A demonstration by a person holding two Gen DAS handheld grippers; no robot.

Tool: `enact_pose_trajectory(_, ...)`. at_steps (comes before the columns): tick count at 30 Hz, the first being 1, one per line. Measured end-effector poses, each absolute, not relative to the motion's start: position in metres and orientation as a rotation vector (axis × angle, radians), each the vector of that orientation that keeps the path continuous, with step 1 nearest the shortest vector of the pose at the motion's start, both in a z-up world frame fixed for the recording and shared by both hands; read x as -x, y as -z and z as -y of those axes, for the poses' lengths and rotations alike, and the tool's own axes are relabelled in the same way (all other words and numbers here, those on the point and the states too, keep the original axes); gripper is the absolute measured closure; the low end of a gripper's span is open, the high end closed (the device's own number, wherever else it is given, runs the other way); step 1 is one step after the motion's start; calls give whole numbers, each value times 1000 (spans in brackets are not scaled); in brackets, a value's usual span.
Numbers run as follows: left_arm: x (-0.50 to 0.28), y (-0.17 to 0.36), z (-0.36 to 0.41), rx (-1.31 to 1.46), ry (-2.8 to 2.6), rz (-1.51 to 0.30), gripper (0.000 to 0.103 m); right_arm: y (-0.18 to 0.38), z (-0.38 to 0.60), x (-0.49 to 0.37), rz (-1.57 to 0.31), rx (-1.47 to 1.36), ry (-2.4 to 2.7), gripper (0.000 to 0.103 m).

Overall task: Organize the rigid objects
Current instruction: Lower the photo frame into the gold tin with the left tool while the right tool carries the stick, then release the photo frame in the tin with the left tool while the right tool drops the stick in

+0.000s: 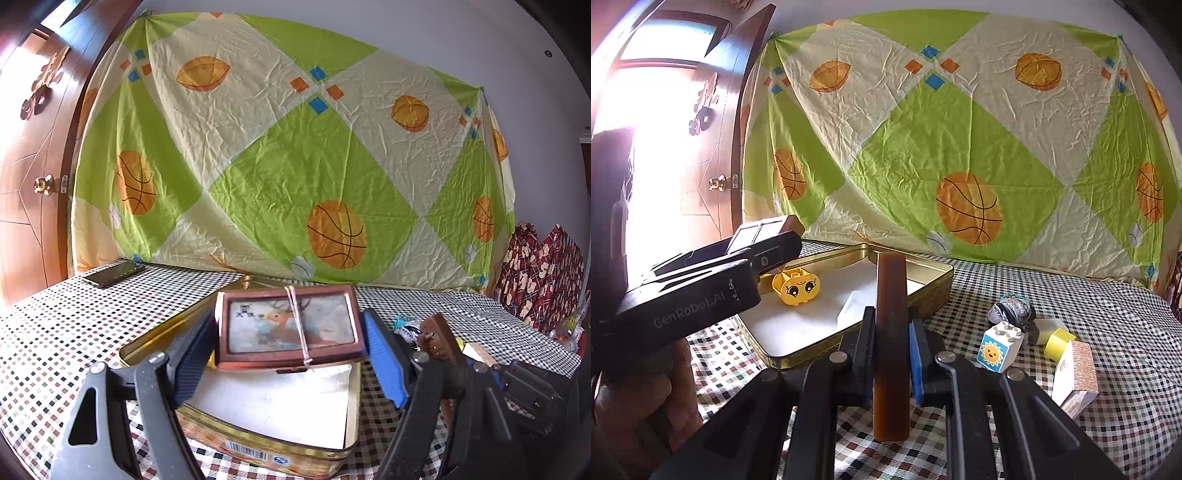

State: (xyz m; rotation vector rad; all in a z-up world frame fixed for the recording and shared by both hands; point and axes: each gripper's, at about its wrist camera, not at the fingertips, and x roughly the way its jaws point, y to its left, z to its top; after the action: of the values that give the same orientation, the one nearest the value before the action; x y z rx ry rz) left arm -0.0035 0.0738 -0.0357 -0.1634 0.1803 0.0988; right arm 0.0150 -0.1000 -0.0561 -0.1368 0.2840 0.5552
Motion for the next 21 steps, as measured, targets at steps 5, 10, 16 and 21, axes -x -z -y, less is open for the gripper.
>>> enact_pose_trajectory(5, 4, 36, -79, 159, -109, -183, 25, 56, 93, -14, -286, 152, -566, 86)
enact_pose_trajectory(10, 4, 37, -87, 166, -124, -191, 25, 56, 89, -16, -305, 150, -583, 86)
enact_pose_trajectory(16, 2, 37, -95, 166, -127, -207, 25, 57, 83, -20, -338, 160, -603, 86)
enact_pose_trajectory(21, -7, 36, -104, 176, -123, -249, 25, 57, 80, -28, -387, 152, -620, 86)
